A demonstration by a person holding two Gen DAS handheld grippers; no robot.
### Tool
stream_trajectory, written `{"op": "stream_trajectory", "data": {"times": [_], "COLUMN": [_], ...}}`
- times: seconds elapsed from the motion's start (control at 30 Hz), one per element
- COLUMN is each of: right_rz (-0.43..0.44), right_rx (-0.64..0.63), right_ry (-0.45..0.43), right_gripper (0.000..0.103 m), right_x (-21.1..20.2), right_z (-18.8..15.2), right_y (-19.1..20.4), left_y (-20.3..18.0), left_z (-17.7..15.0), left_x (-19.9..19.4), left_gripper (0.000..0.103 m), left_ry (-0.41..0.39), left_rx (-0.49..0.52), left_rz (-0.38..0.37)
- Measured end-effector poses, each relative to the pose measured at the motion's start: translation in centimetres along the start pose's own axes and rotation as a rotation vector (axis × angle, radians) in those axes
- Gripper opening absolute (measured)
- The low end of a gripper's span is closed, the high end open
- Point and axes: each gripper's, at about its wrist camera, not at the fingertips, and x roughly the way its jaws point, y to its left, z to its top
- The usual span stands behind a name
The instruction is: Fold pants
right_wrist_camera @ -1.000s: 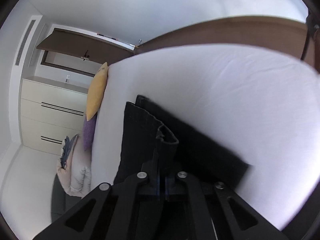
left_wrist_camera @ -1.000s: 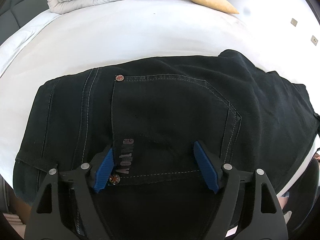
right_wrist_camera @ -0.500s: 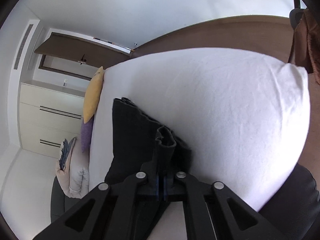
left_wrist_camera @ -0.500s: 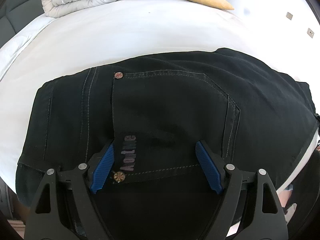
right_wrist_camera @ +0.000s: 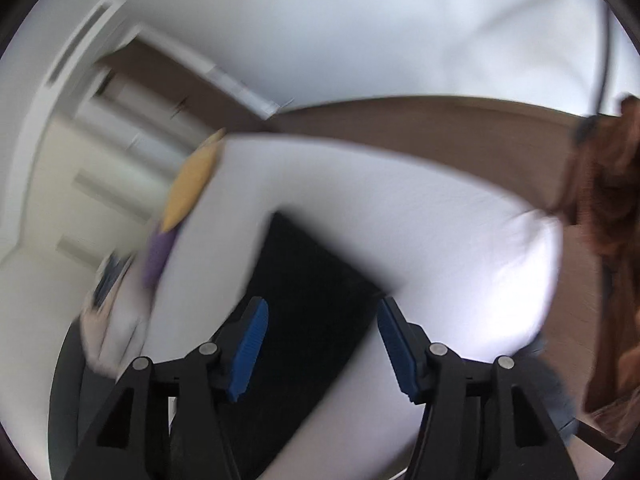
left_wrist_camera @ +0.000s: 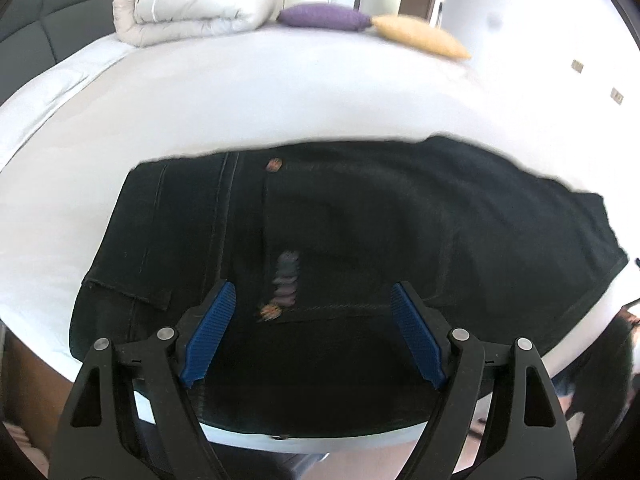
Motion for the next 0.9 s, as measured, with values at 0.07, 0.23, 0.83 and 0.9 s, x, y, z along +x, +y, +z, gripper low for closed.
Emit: {"op": "stream_trajectory", "data": {"times": [0.07,0.23,0.83,0.9], "right_rz": [0.090,0.256,-0.029,0.051], "right_rx": [-0.077,-0.259,-0.695,-0.725], "right_ry": [0.125,0.487,0.591,0.542], "right_gripper": [0.058,0.048,0.005,0.006], "right_x": [2.4,10.6,11.1,10.2], "right_z": [-2.1,-11.2,-18.3,-17.8], "right_y": [3.7,12.3,15.0,17.2], "left_y": [-1.3,-3.9,-5.9,-7.0], "left_z": [0.4,-0.6,-1.1,1.2], "left_x": [-0.1,2.0,-1.3,-0.9], "left_gripper": [0.080,0.080,0.080,0.080], "left_ry": [-0.016,0.031,-0.024,-0.055], "left_rx": [0.016,0.091,0.203,0.198], "left_rz": [-0.044,-0.079,-0.096,-0.123]}}
